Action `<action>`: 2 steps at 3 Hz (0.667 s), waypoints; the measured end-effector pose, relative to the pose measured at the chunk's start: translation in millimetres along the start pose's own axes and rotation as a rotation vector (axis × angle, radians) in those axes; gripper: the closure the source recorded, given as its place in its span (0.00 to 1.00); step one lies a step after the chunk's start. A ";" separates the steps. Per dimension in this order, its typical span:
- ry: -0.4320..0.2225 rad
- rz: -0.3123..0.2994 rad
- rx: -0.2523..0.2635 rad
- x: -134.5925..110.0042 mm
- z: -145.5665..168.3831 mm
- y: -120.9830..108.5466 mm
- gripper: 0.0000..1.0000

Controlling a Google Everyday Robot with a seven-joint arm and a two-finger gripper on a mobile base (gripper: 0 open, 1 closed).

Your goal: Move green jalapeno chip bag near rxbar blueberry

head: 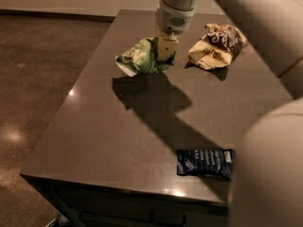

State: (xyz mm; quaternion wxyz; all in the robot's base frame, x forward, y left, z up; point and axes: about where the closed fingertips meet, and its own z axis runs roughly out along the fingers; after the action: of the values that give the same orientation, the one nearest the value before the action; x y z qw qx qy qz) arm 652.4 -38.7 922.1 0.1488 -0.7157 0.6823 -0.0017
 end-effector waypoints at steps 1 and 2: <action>-0.049 -0.017 -0.032 16.6 -25.3 47.1 1.00; -0.086 -0.069 -0.070 39.9 -42.0 105.3 1.00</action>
Offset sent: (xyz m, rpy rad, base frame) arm -0.1634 -0.0805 0.0044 0.0658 0.1084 0.1544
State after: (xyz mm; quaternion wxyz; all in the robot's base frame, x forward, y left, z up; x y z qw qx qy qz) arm 543.7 -89.2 931.5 0.1528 -0.7431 0.6497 0.0479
